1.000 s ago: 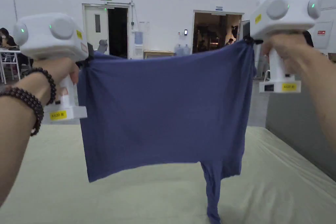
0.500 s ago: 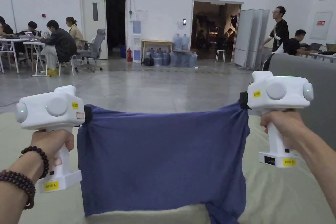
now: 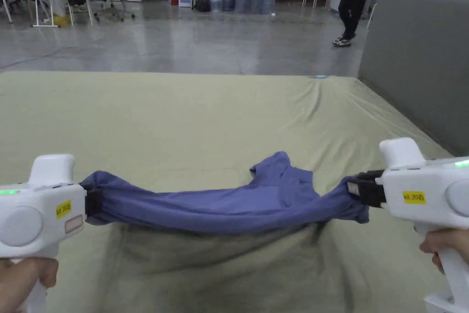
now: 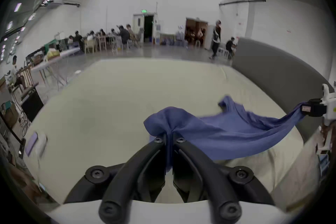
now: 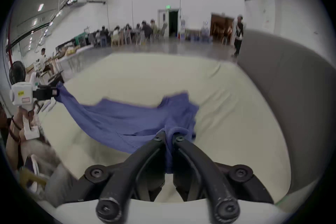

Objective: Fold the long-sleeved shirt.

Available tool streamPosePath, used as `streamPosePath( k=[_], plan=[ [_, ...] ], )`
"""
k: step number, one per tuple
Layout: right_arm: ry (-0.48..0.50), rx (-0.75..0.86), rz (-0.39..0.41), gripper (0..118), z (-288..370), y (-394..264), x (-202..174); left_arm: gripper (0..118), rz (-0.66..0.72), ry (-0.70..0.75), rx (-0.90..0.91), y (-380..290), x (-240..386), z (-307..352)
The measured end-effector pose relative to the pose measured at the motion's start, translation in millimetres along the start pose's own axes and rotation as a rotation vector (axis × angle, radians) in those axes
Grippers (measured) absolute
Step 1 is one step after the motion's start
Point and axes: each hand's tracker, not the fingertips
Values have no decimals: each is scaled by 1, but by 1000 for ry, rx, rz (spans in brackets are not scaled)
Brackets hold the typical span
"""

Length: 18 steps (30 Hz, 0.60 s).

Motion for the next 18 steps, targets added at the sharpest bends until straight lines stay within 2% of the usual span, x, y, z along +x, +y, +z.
streamPosePath(
  k=[5,7,9,13,14,15,16,17,18],
  plan=[
    [61,-263,13,2,-15,-95,-3,0,-101,22,-288,-88,-7,-6],
    [72,-366,21,2,-24,-123,-6,0,-97,8,-385,-116,-9,-8],
    [86,-457,62,2,-31,-147,-12,0,-90,-17,-472,-131,-16,-11],
    [116,-575,80,2,-41,-175,-18,0,-145,-14,-509,-153,-17,-9],
    [106,-554,77,5,-43,-176,-19,0,-136,-25,-508,-155,-17,-6],
    [101,-553,77,19,-44,-175,-20,5,-128,-36,-502,-157,-14,-3],
    [84,-534,76,67,-45,-171,-20,42,-122,-43,-479,-154,-16,-2],
    [56,-478,72,99,-39,-168,-18,88,-108,-46,-442,-149,-18,-1],
    [48,-446,59,112,-35,-164,-17,116,-99,-64,-409,-143,-19,3]
  ],
)
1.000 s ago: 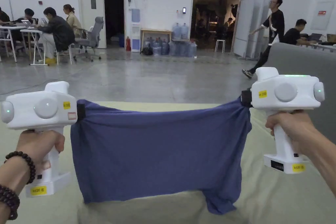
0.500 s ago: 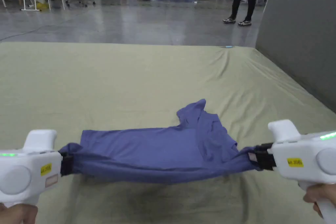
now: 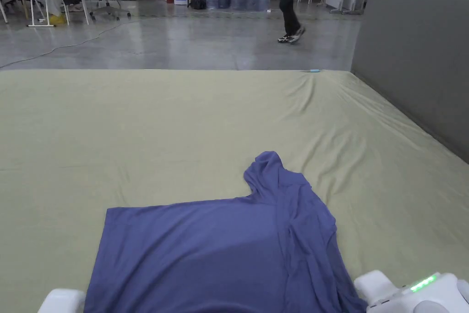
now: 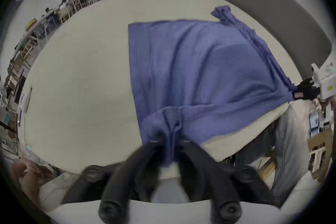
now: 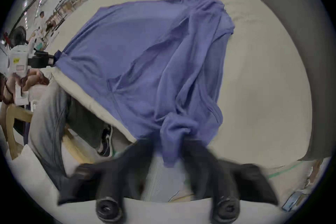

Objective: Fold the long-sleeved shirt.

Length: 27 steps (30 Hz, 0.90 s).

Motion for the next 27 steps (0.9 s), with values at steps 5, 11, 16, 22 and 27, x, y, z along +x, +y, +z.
streamPosePath(
  k=[5,11,16,22,27],
  plan=[
    [-37,191,-89,98,53,19,8,96,31,-45,98,27,2,39],
    [-42,251,-228,0,52,36,15,0,14,23,179,68,4,34],
    [-10,210,-188,0,23,76,25,0,68,-32,194,123,-5,6],
    [-21,263,-118,0,-4,212,47,0,55,-17,217,196,-8,-51],
    [-27,265,-80,29,-57,362,69,0,92,25,191,238,-21,-106]
  ],
)
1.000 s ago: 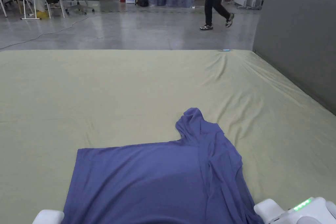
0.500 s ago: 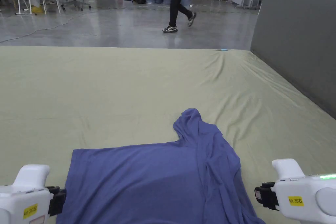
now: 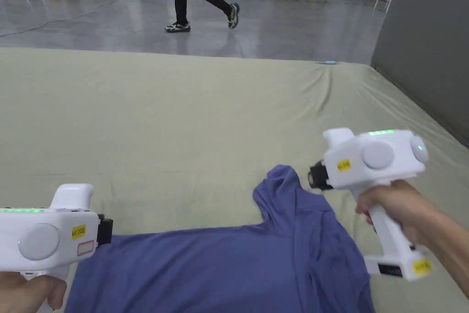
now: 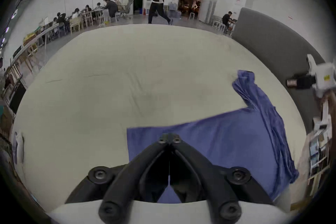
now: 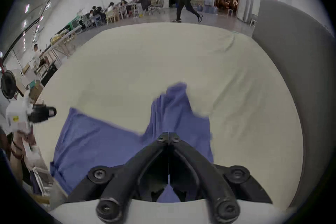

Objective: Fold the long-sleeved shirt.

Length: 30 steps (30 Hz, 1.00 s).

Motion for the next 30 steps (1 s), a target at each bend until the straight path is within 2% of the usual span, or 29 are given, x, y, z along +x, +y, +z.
streamPosePath(
  k=[1,2,4,7,9,12,13,14,16,17,18,19,20,23,25,30],
  plan=[
    [-18,-9,5,70,-20,18,0,0,7,4,-17,3,0,-9],
    [-15,-25,3,87,-42,36,1,0,6,3,-21,1,-1,-17],
    [0,-108,-10,86,-88,62,7,0,10,17,-37,2,2,-30],
    [-64,-201,-15,85,-142,78,9,0,21,11,-46,-3,3,-39],
    [-91,-214,-16,73,-167,78,12,0,57,-9,-51,-5,4,-43],
    [-99,-244,-61,39,-192,74,13,0,75,-21,-52,-7,2,-47],
    [-111,-254,-74,4,-199,73,14,0,73,-19,-54,-7,1,-47],
    [-124,-265,-89,0,-205,72,16,0,70,-13,-56,-7,0,-47],
    [-165,-259,-115,0,-207,70,19,0,68,-14,-52,-9,2,-44],
    [-200,-204,-126,0,-200,68,20,0,74,-21,-47,-10,4,-41],
    [-191,-167,-141,0,-191,67,21,0,79,-28,-48,-11,-3,-39],
    [-133,-165,-137,0,-178,66,21,0,82,-35,-50,-12,-2,-37],
    [-73,-170,-116,0,-162,64,19,0,80,-38,-52,-12,-1,-36],
    [-78,-83,2,0,-100,50,6,0,59,-37,-48,-14,-1,-29],
    [-33,-29,67,0,-54,31,-6,0,46,-38,-40,-16,3,-24],
    [36,60,100,0,35,-50,-30,0,13,-52,-35,-25,6,-5]
  ],
)
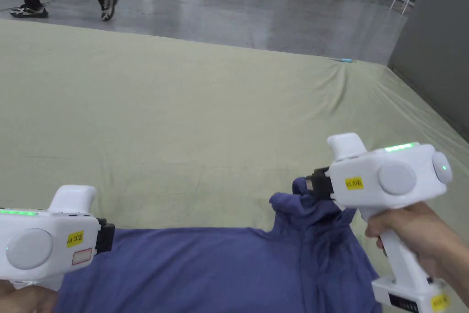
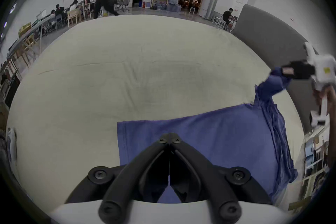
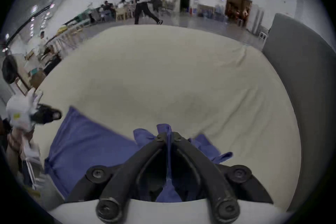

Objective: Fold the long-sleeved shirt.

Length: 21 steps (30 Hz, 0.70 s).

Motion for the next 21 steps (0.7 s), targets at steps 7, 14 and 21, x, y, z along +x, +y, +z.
streamPosePath(
  k=[7,14,21],
  plan=[
    [35,-179,-21,0,4,-122,-31,0,2,-9,-1,-11,5,19],
    [-4,-154,-48,84,-24,-165,-24,0,-20,-8,-3,-18,10,36],
    [-23,52,-164,32,88,-160,-23,0,-26,-7,22,-24,12,69]
  ],
)
